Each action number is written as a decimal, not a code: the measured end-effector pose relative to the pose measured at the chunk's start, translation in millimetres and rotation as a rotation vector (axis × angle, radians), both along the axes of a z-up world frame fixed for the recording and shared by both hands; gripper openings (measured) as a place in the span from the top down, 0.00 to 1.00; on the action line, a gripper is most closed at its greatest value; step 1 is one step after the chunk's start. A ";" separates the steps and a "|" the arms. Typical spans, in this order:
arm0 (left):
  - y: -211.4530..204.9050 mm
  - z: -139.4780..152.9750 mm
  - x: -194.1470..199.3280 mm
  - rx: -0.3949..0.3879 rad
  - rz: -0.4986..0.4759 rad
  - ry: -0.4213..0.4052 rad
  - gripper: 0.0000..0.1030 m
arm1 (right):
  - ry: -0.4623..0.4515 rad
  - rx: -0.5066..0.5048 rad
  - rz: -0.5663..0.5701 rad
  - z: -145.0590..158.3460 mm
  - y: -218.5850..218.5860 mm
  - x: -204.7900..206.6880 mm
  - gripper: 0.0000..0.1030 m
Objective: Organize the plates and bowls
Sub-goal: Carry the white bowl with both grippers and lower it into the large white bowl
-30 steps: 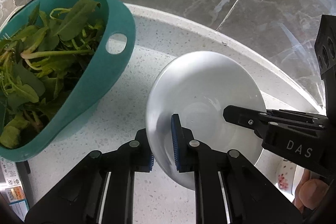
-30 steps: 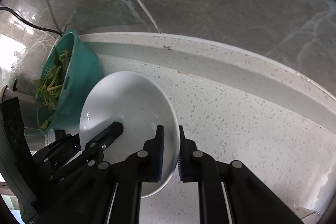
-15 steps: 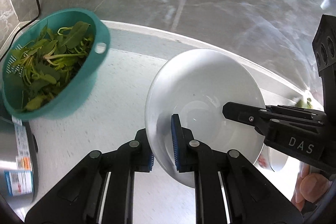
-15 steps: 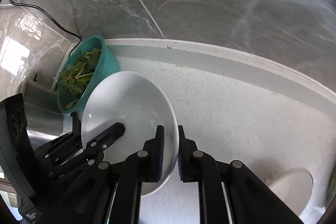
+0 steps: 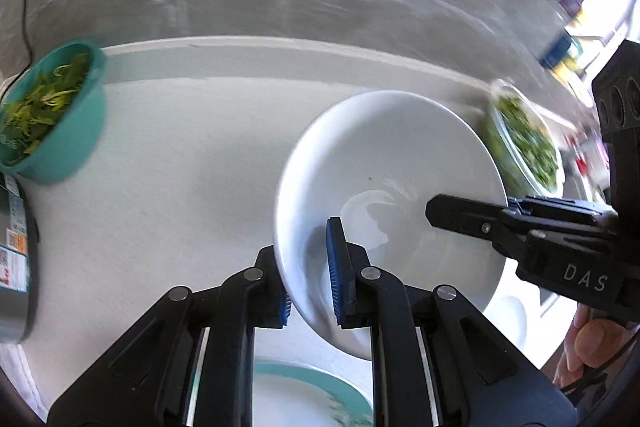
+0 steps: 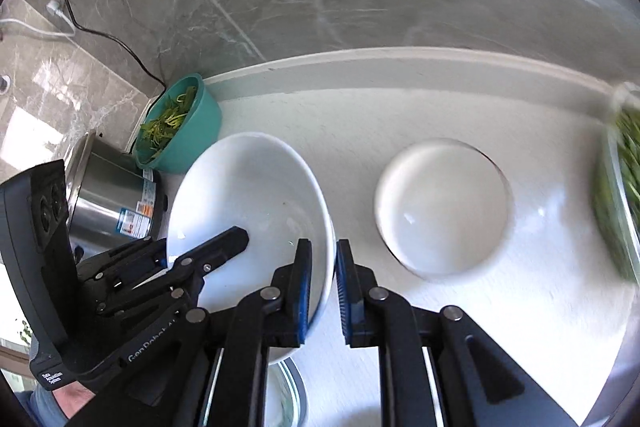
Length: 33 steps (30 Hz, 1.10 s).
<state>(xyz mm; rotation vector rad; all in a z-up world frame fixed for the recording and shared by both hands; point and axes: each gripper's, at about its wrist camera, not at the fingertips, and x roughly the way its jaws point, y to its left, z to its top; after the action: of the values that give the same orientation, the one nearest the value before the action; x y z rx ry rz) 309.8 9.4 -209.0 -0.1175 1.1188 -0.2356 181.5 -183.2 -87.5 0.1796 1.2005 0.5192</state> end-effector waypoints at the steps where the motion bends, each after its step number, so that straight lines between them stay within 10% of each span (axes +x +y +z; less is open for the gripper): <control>1: -13.8 2.6 -7.7 0.000 -0.026 0.001 0.88 | -0.003 0.001 -0.015 1.8 -14.1 -10.0 0.86; 17: -200.2 -10.0 -167.6 0.055 -0.328 0.102 0.87 | 0.126 0.046 -0.197 -44.6 -157.3 -133.6 0.86; 33: -236.6 -59.7 -183.9 0.172 -0.385 0.156 0.82 | 0.190 -0.037 -0.164 -92.7 -156.3 -147.6 0.86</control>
<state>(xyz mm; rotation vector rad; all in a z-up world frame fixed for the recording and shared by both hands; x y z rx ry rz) 125.9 -227.2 -268.6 0.2391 1.3073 -0.4781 33.9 -339.5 -180.2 0.2981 1.3662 0.3411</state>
